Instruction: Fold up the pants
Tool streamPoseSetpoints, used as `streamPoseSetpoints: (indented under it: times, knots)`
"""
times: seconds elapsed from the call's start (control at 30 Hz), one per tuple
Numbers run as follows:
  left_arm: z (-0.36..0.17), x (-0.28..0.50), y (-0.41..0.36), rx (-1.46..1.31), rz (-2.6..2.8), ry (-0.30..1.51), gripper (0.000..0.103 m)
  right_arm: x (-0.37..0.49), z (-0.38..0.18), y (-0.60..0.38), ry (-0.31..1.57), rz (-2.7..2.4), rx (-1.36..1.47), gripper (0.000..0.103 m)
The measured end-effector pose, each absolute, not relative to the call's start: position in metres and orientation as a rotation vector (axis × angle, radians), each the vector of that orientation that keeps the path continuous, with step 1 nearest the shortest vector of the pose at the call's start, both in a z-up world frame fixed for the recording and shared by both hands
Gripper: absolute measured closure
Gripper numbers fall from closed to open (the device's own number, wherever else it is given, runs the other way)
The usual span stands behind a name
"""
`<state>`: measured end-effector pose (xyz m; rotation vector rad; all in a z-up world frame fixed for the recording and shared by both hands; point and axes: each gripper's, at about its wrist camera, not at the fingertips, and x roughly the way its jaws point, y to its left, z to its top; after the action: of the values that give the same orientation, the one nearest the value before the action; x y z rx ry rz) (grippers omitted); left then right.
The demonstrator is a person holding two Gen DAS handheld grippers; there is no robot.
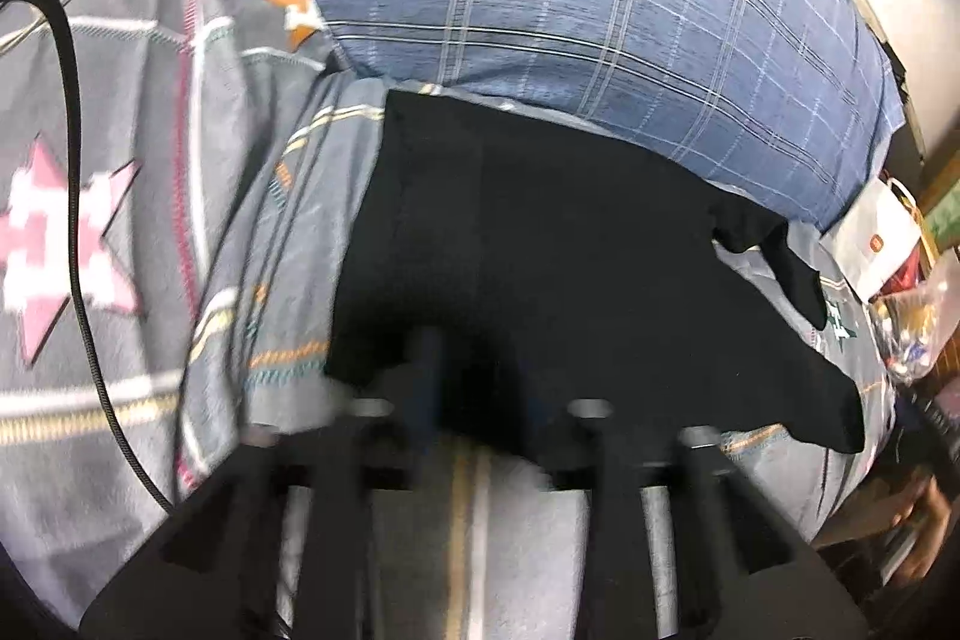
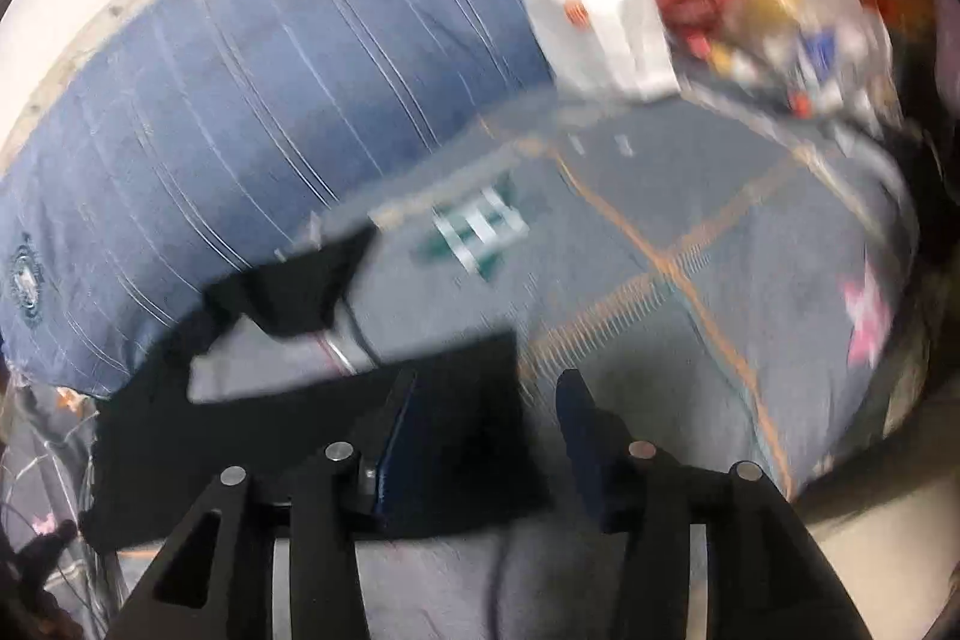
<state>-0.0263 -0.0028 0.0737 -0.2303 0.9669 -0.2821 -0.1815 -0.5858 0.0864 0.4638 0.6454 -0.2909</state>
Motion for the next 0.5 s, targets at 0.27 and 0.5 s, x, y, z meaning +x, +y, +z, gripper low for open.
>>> streamPoseSetpoints:
  times: [0.27,0.5]
  knots:
    - [0.079,0.040,-0.038,-0.111,-0.389,0.998,0.046,-0.048,0.101,-0.507,0.744,0.153,0.192,0.054]
    - [0.072,0.120,-0.070,0.035,-0.464,1.038,0.043,0.065,0.087,-0.441,0.827,0.373,-0.015,0.054]
